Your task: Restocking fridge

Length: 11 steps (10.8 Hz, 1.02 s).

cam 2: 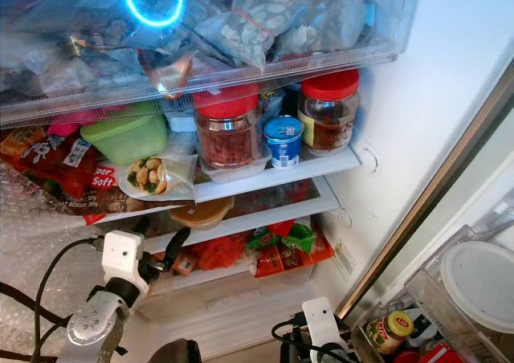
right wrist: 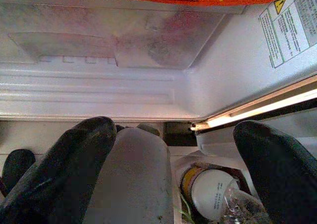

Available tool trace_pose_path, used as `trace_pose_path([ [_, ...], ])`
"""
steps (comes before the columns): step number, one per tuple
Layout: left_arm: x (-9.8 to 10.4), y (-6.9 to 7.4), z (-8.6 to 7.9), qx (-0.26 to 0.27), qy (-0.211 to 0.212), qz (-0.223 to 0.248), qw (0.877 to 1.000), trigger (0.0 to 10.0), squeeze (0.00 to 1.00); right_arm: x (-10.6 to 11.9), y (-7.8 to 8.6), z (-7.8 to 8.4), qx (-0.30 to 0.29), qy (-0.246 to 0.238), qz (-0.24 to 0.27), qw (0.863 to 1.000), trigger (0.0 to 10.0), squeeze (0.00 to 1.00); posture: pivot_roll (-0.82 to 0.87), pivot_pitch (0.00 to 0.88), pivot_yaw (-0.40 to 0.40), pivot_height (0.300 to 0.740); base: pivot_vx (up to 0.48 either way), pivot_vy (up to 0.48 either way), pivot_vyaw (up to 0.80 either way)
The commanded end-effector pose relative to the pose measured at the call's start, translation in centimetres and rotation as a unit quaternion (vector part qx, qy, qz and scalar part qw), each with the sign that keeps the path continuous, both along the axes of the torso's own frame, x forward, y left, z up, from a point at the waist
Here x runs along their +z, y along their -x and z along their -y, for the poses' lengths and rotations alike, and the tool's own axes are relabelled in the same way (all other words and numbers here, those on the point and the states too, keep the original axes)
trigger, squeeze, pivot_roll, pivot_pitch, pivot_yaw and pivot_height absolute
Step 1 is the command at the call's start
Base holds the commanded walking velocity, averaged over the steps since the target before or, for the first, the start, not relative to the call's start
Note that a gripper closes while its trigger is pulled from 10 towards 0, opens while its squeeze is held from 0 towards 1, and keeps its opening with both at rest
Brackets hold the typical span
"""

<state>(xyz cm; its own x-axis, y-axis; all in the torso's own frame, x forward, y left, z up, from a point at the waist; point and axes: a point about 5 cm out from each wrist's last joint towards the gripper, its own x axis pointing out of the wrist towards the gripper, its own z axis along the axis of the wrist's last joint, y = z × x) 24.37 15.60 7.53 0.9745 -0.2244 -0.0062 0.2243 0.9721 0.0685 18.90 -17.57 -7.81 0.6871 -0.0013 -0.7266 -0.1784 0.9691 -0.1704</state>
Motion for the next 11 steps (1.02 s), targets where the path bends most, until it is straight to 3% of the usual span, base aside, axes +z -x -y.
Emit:
trace_pose_path([
  [1,-0.12,-0.06,-0.3,0.007,-0.007,-0.001,1.0,10.0,0.0,-0.34,0.59,-0.06,0.001,0.001,-0.013,1.0,10.0,0.0,-0.09,0.024,0.053,0.648,-0.251,0.0,0.0],
  [11,-0.85,-0.05,-0.78,0.024,-0.009,-0.009,1.0,10.0,0.0,-0.38,0.67,-0.29,0.005,-0.001,-0.013,1.0,10.0,0.0,-0.09,0.0,0.058,0.648,-0.312,0.0,0.0],
])
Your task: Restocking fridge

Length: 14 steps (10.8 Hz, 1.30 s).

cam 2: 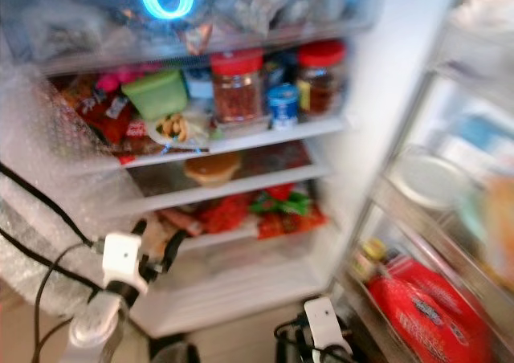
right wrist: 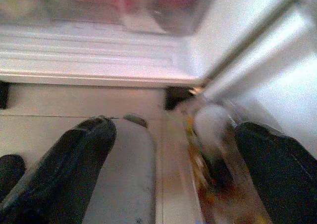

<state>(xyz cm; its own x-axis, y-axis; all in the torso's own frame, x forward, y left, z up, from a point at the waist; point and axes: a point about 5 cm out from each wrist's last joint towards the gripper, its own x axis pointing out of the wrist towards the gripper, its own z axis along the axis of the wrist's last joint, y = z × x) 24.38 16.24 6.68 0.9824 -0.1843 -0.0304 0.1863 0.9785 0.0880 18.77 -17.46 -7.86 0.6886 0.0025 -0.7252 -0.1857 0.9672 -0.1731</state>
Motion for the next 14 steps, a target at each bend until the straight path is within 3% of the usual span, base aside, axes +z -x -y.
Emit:
trace_pose_path([
  [1,-0.1,0.0,-0.2,0.006,0.003,0.0,1.0,10.0,0.0,-0.3,0.5,-0.2,0.001,-0.002,-0.013,1.0,10.0,0.0,-0.09,0.001,0.056,0.648,-0.315,0.0,0.0],
  [4,-1.4,0.3,-1.2,0.035,0.015,-0.028,0.999,10.0,0.0,-0.2,0.4,-0.1,0.001,-0.002,-0.011,1.0,10.0,0.0,-0.09,0.016,0.048,0.648,-0.31,0.0,0.0],
  [7,-4.8,1.2,-3.8,0.093,-0.002,-0.116,0.989,10.0,0.0,-0.2,0.3,0.0,0.002,-0.001,-0.012,1.0,10.0,0.0,-0.09,0.022,0.045,0.648,-0.081,0.0,0.0],
  [9,-9.2,2.8,-6.3,0.117,-0.04,-0.229,0.966,10.0,0.0,-0.2,0.3,0.0,0.004,-0.002,-0.013,1.0,10.0,0.0,-0.08,0.033,0.04,0.648,0.0,0.0,0.0],
  [10,-10.4,3.4,-7.4,0.148,-0.03,-0.268,0.952,10.0,0.0,-0.2,0.3,0.1,0.002,-0.003,-0.015,1.0,10.0,0.0,-0.08,0.033,0.04,0.648,0.0,0.0,0.0],
  [13,-13.4,6.2,-6.5,0.152,-0.023,-0.358,0.921,10.0,0.0,-0.4,0.7,0.0,0.008,-0.007,-0.026,1.0,10.0,0.0,-0.09,0.038,0.041,0.648,0.0,0.0,0.0],
  [14,-13.7,6.3,-6.1,0.153,-0.016,-0.361,0.92,10.0,0.0,-0.4,0.7,0.0,0.008,-0.011,-0.023,1.0,10.0,0.0,-0.08,0.038,0.039,0.648,0.0,0.0,0.0],
])
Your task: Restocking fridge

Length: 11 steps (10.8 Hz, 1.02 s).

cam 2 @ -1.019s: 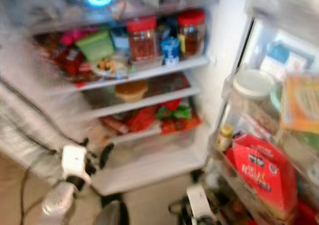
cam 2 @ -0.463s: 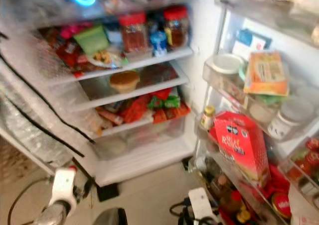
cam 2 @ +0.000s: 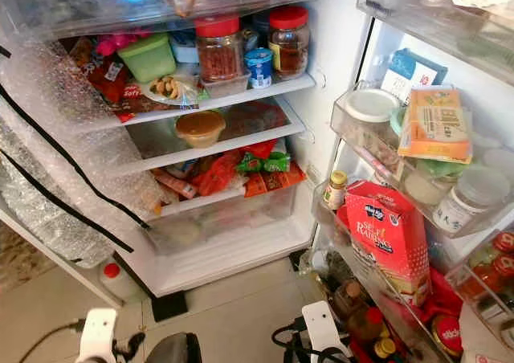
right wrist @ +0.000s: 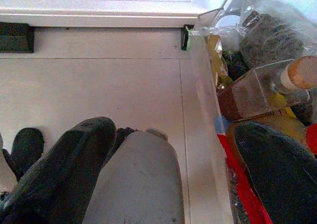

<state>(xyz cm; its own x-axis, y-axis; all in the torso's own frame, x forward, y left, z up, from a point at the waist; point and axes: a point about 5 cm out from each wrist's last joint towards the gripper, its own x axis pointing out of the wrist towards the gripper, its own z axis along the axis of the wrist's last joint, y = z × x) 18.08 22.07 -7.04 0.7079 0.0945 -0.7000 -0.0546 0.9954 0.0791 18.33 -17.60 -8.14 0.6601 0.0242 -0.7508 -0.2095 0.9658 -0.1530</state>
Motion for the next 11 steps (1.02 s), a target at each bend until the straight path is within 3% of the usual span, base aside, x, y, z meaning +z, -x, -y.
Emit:
trace_pose_path([
  [1,0.0,0.0,0.0,0.008,0.001,0.004,1.0,10.0,0.0,-0.1,0.2,-0.1,0.008,0.0,-0.004,1.0,10.0,0.0,-0.08,0.038,0.039,0.648,0.0,0.0,0.0],
  [6,-0.2,-0.3,0.9,-0.008,0.009,0.001,1.0,10.0,0.0,-0.2,0.3,-0.4,0.009,-0.01,-0.007,1.0,10.0,0.0,-0.09,0.03,0.049,0.74,0.0,0.0,0.0],
  [11,-0.4,-0.4,1.5,-0.014,0.014,-0.002,1.0,10.0,0.0,-0.3,0.4,-0.3,-0.003,-0.008,-0.015,1.0,10.0,0.0,-0.09,0.016,0.056,0.74,0.0,0.0,0.0],
])
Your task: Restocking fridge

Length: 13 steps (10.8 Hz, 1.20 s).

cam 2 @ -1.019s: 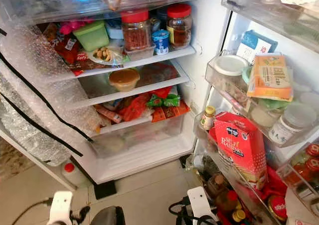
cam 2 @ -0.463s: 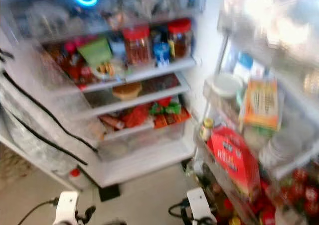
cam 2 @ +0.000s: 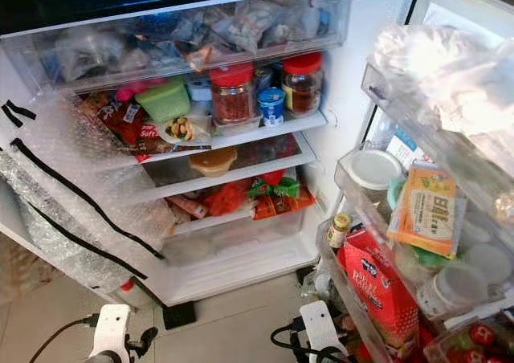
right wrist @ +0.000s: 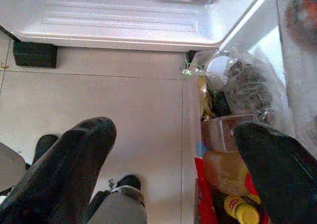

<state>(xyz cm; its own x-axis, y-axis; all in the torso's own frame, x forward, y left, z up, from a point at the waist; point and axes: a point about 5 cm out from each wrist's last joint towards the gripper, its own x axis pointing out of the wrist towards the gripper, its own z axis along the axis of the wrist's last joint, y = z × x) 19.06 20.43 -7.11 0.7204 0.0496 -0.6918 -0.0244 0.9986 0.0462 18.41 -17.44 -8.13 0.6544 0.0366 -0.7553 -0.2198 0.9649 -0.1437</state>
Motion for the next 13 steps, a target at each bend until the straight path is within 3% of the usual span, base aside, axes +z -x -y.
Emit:
trace_pose_path([
  [1,-0.35,0.64,-0.09,0.002,0.001,-0.01,1.0,10.0,0.0,-0.3,0.56,-0.19,-0.009,-0.006,-0.009,1.0,10.0,0.0,-0.09,0.012,0.057,0.74,0.0,0.0,0.0],
  [4,-0.49,0.84,0.05,0.001,0.004,-0.013,1.0,10.0,0.0,-0.35,0.66,-0.23,-0.008,0.001,-0.008,1.0,10.0,0.0,-0.09,0.003,0.057,0.74,0.0,0.0,0.0],
  [13,-0.42,0.51,0.4,-0.001,0.007,-0.011,1.0,10.0,0.0,-0.22,0.41,-0.17,-0.015,0.002,-0.003,1.0,10.0,0.0,-0.09,0.031,0.053,0.74,0.0,0.31,0.0],
])
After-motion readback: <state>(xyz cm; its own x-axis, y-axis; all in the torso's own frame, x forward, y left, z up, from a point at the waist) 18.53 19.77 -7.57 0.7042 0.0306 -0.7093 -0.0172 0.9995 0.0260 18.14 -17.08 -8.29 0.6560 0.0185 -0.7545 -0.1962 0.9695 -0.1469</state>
